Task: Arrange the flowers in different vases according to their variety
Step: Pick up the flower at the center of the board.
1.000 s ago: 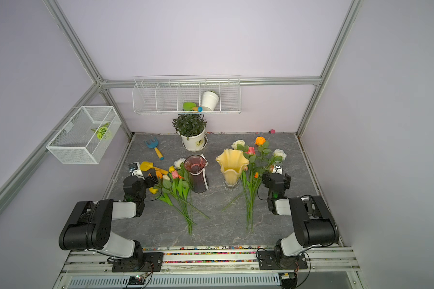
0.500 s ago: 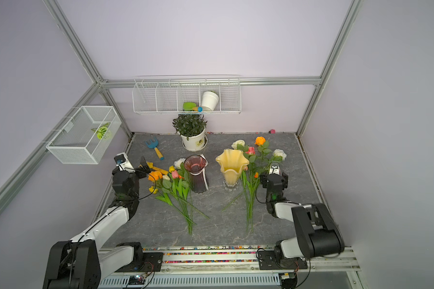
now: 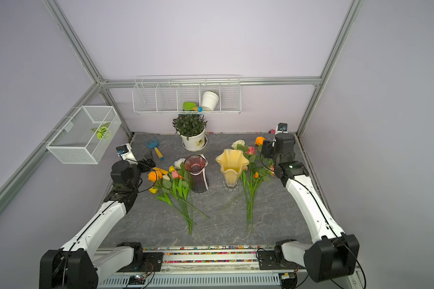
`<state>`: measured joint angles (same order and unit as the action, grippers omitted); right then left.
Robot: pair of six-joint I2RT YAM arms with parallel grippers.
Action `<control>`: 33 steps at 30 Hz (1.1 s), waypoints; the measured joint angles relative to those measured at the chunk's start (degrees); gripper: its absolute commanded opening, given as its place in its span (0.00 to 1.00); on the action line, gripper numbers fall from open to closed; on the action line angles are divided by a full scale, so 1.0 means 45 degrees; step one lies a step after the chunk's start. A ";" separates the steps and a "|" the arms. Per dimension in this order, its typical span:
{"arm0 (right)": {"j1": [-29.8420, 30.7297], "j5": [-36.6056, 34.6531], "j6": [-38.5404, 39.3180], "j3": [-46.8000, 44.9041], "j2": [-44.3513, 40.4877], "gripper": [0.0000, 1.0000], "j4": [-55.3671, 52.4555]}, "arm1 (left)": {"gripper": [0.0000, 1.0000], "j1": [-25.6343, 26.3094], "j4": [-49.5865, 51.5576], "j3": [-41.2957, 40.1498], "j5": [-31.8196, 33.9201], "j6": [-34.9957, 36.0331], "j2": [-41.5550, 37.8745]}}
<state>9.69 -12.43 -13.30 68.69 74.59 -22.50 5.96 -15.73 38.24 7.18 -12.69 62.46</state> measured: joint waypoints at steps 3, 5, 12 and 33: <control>0.0427 0.0899 -0.0389 0.0194 0.0986 0.65 -0.2375 | 1.00 0.0165 0.0918 0.0617 -0.0423 -0.0704 0.0000; 0.0699 0.1545 -0.0690 0.0185 0.1515 0.58 -0.3560 | 1.00 0.0267 0.1409 0.0767 -0.0680 -0.0967 0.0000; 0.0855 0.2759 -0.1107 0.0160 0.3240 0.43 -0.4741 | 1.00 0.0374 0.2137 0.0578 -0.0865 -0.1180 0.0053; 0.0865 0.3385 -0.1180 -0.0214 0.5931 0.32 -0.3803 | 1.00 0.0384 0.2297 0.0447 -0.0903 -0.1161 0.0170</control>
<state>13.58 2.81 -18.61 67.72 101.27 -39.62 7.68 -5.39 40.25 3.11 -17.91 63.22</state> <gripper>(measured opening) 0.327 0.999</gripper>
